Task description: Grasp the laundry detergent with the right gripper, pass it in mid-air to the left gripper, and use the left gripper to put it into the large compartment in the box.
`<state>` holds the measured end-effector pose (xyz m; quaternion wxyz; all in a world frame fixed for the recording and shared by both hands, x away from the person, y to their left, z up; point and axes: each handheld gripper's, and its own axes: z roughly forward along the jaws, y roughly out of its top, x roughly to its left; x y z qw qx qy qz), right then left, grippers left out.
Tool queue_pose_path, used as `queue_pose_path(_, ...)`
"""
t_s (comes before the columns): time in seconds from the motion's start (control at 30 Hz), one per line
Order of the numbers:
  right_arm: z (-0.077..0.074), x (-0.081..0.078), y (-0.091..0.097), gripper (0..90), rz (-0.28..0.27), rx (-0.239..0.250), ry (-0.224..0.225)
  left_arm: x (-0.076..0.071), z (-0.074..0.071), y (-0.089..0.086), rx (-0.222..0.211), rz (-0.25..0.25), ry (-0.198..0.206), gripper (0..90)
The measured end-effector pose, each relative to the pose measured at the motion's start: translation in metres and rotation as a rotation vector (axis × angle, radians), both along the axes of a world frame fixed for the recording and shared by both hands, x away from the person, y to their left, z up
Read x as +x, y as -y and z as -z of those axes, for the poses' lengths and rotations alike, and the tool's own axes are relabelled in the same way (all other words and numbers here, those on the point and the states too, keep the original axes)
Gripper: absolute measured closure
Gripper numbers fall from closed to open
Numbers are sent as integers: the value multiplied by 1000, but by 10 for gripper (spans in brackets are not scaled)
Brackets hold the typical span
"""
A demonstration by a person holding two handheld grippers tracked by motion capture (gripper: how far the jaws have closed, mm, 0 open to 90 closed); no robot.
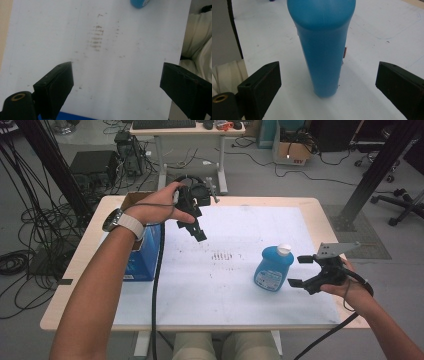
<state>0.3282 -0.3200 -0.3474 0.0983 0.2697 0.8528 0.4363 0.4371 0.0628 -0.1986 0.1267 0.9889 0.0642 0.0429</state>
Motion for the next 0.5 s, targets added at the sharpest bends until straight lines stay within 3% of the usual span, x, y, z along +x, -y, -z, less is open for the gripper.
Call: queue_pose_path(0.5,0,1,-2,63,-2,4,1,0,0,-2,-4,-4,2,119)
